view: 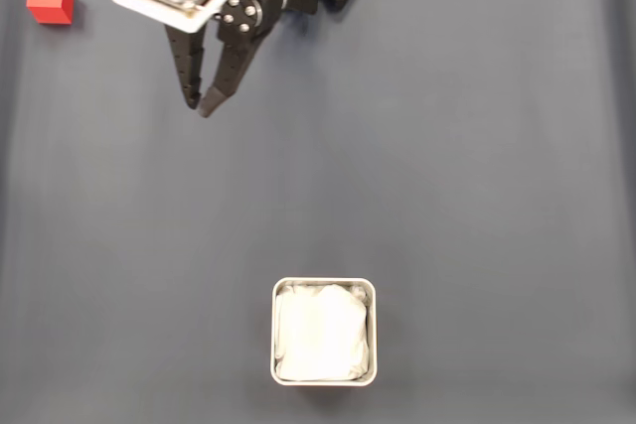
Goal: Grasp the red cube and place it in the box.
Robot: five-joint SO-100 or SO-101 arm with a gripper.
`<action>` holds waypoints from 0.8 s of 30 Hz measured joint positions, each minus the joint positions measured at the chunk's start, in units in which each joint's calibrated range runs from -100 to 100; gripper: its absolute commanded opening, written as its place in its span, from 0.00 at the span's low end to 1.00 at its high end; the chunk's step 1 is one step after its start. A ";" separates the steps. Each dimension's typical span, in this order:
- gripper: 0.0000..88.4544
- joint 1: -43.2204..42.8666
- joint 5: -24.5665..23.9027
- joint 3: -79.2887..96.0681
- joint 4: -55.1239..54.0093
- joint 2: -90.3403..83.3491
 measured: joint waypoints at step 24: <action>0.00 12.54 -0.24 3.80 1.91 -3.99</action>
